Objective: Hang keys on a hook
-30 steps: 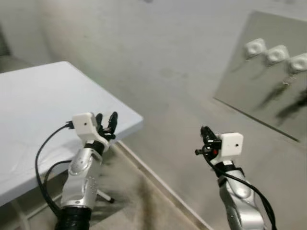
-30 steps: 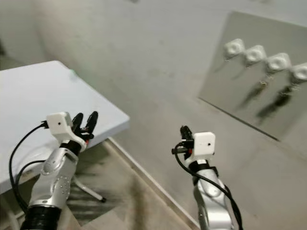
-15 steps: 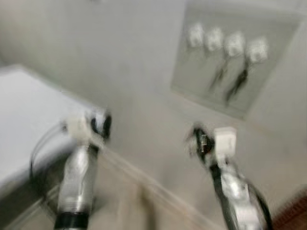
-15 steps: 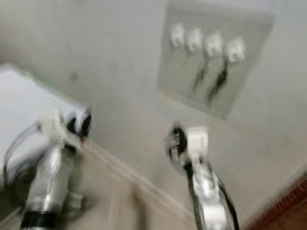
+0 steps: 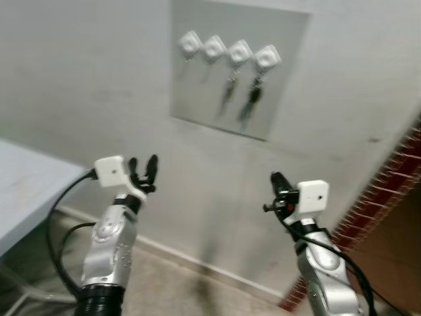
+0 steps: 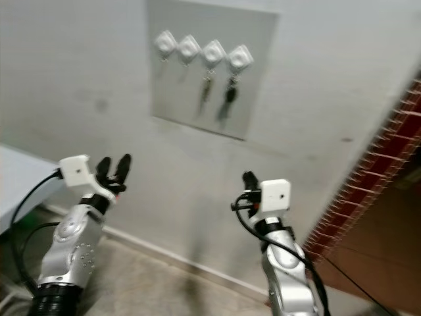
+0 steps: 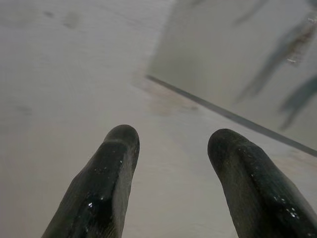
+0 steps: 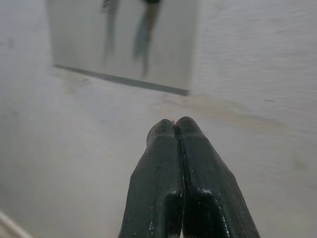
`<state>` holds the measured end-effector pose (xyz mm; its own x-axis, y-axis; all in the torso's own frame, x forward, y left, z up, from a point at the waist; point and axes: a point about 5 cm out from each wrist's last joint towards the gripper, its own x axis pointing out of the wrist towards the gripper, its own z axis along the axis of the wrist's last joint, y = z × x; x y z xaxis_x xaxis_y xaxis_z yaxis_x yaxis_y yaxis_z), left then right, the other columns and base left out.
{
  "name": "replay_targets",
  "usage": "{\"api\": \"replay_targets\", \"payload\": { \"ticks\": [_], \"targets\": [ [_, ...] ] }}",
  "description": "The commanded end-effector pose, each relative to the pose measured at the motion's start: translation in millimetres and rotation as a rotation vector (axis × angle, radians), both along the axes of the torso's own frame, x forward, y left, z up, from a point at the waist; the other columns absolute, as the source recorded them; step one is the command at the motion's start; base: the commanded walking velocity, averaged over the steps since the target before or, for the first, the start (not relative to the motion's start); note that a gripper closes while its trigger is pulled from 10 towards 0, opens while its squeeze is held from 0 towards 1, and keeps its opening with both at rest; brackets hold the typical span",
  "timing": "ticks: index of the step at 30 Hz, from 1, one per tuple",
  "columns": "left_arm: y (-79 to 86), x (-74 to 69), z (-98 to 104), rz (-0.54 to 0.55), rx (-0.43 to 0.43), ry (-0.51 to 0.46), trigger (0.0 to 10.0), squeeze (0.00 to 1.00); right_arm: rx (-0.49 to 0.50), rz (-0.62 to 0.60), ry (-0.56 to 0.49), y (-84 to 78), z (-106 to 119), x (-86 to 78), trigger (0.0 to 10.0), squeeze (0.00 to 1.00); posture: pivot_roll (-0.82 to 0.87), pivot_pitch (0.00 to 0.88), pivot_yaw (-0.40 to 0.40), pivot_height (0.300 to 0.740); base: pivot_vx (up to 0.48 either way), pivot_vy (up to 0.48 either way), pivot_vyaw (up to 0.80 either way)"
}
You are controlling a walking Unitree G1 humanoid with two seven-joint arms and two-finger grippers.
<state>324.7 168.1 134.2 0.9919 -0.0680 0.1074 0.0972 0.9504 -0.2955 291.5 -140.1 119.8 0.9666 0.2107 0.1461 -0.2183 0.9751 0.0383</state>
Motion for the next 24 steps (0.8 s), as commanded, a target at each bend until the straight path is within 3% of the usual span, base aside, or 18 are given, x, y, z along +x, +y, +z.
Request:
{"api": "replay_targets", "payload": {
  "ticks": [1,24],
  "targets": [
    [-3.9,1.4,3.8,-0.008,-0.003,-0.009,10.0,0.00,-0.008,-0.004,-0.014,-3.0,4.9,1.9,10.0,0.00,0.09,0.000,-0.059,0.740,0.000,0.000,-0.73],
    [-6.6,1.9,3.1,-0.016,-0.014,0.008,10.0,0.00,0.003,-0.041,-0.007,-6.7,6.7,6.2,10.0,0.00,0.09,0.000,-0.055,0.740,0.000,0.000,-0.72]
  ]
}}
